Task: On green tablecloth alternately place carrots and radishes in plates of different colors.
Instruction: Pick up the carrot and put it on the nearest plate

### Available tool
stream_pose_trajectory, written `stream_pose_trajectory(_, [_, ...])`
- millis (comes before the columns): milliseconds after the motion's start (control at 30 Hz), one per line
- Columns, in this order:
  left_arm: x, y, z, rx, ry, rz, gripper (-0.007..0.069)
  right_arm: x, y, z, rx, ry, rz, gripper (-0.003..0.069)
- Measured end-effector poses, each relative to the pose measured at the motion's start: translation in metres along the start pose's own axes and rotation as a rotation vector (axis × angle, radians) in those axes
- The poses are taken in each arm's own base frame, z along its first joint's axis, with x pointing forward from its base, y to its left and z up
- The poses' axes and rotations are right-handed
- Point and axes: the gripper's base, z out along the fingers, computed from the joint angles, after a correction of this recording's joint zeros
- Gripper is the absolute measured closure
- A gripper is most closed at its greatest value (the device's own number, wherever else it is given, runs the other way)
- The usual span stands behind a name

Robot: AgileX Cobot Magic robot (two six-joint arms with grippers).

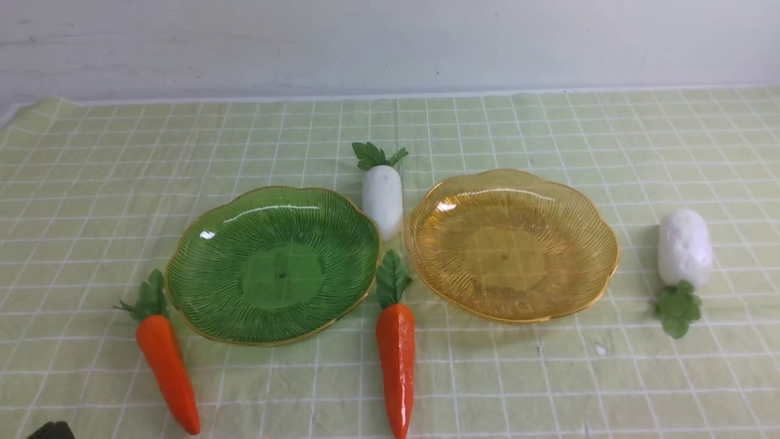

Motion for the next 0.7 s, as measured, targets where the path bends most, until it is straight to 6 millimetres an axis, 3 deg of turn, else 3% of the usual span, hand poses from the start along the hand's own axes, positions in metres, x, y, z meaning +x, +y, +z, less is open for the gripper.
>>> stream_pose_trajectory(133, [-0.019, 0.000, -0.002, 0.012, -0.208, -0.107, 0.0632, 0.000, 0.000, 0.000, 0.000, 0.000, 0.000, 0.0674])
stream_pose_trajectory(267, [-0.046, 0.005, -0.013, 0.003, -0.535, -0.224, 0.0632, 0.000, 0.000, 0.000, 0.002, 0.000, -0.005, 0.0674])
stream_pose_trajectory(367, [-0.075, -0.003, -0.024, 0.043, -0.611, -0.263, 0.0632, 0.000, 0.000, 0.000, 0.003, -0.003, -0.003, 0.0674])
stream_pose_trajectory(533, [-0.126, -0.030, -0.027, 0.113, -0.396, -0.228, 0.0632, -0.007, 0.002, 0.000, -0.034, -0.098, 0.239, 0.0674])
stream_pose_trajectory(700, [-0.147, -0.049, 0.004, 0.110, 0.090, -0.133, 0.0632, -0.020, -0.001, -0.002, -0.062, -0.233, 0.597, 0.0674])
